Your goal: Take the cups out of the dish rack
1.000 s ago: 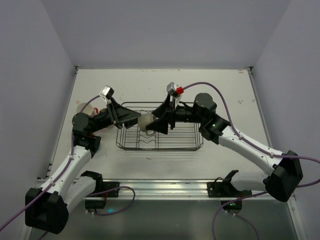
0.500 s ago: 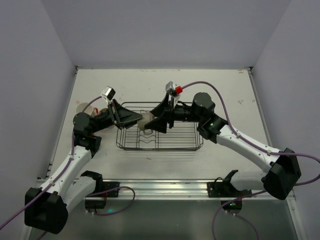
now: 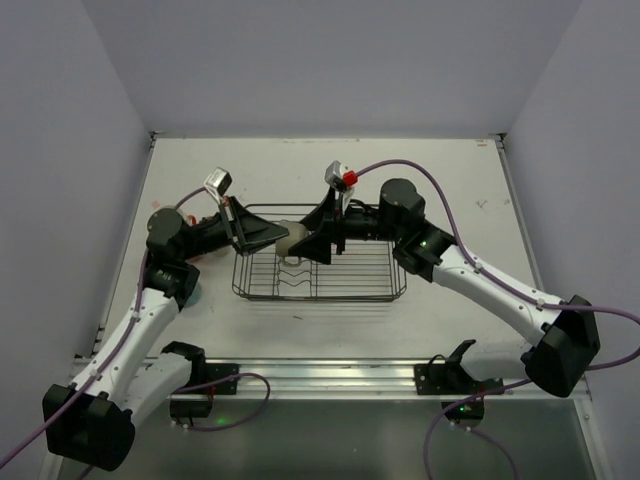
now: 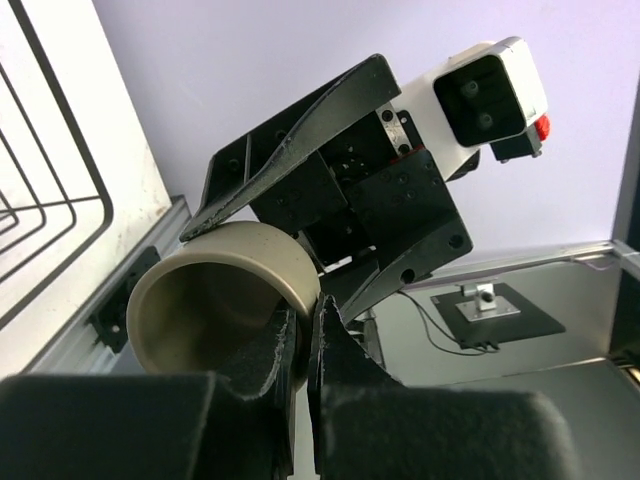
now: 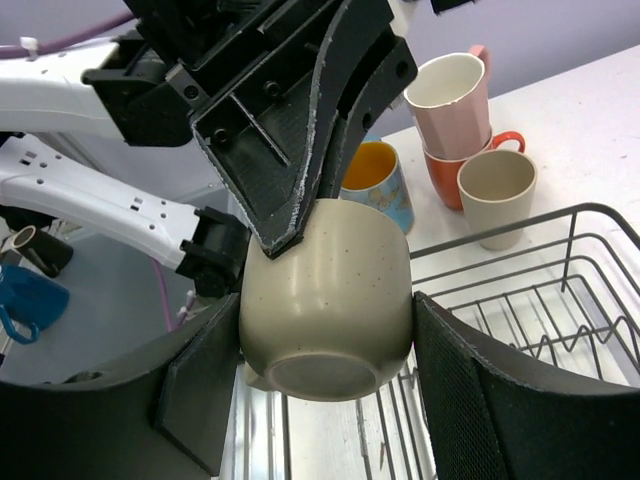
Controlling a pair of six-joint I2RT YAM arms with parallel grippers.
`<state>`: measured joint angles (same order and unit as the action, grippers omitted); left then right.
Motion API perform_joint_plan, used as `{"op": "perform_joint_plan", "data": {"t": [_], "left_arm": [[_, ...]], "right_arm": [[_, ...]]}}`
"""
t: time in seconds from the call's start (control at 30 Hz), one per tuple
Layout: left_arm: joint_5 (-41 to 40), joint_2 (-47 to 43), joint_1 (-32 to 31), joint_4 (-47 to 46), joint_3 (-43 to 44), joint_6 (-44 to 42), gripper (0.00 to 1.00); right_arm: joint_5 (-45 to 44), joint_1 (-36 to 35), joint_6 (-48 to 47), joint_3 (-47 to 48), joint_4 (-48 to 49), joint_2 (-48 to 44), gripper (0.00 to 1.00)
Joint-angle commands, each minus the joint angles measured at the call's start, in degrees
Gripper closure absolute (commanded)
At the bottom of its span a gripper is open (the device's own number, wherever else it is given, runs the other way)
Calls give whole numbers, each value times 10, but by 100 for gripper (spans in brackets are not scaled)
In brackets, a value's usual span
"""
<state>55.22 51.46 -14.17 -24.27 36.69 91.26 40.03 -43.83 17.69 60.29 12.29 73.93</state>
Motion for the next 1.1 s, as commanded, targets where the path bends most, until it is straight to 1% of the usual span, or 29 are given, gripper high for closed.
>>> {"op": "perform_joint_plan", "data": {"t": [0.0,0.03,0.07,0.13,0.17,0.2,0.23,0.27,0.3,0.33,0.37,0.43,0.5,0.53,0.6,0.63,0.7,0.73,0.77,0.8,0.83,0.87,0.93,1.07], "left_arm": [[13,-19,-2,120,46,-116,100],[9,-19,-2,134,54,-126,100],[6,-20,-2,151,58,-143,100],[-2,-18,-2,183,73,-163,100],[-4,-15,-2,197,80,-182,100],[-13,-13,-1,214,87,-197,100],[-18,-10,-1,243,101,-211,100],[-25,-4,-1,281,112,-244,100],[-42,0,0,305,123,-263,100],[-51,4,0,350,148,-282,100],[-75,11,1,377,163,-319,100],[-95,21,5,438,202,-367,100],[-134,28,16,483,242,-401,100],[-146,32,20,526,255,-417,100],[-187,41,34,562,280,-462,100],[-201,47,41,599,304,-489,100],[-251,53,52,633,330,-513,100],[-271,62,53,675,361,-534,100],[-314,65,53,694,377,-544,100],[-334,66,54,711,398,-553,100],[-352,65,54,745,408,-561,100],[-390,63,53,763,417,-575,100],[-420,53,53,801,422,-593,100],[-472,33,53,835,399,-614,100]], "right_arm": [[-46,2,9,54,-40,-6,59],[-57,2,8,55,-46,-8,47],[-63,2,5,58,-55,-10,41],[-84,2,1,63,-77,-19,24],[-94,2,0,65,-86,-23,19],[-105,2,-2,66,-101,-26,17],[-126,3,-2,65,-107,-35,12],[-138,7,-1,65,-114,-40,6],[-150,8,-1,64,-123,-45,5],[-159,10,-2,62,-140,-55,3],[-180,16,-3,62,-156,-59,1],[-199,19,-7,55,-169,-69,1],[-221,23,-16,45,-187,-82,1],[-229,23,-17,41,-191,-85,1],[-234,26,-19,26,-197,-98,1],[-236,27,-20,20,-197,-102,1],[-236,28,-20,7,-200,-109,1],[-238,27,-19,4,-202,-110,1],[-239,28,-18,-1,-206,-111,1],[-243,27,-19,-3,-208,-109,1],[-246,28,-20,-3,-212,-108,1],[-248,27,-20,-4,-218,-108,1],[-252,27,-21,-5,-220,-108,1],[-247,28,-20,-4,-220,-107,1]]}}
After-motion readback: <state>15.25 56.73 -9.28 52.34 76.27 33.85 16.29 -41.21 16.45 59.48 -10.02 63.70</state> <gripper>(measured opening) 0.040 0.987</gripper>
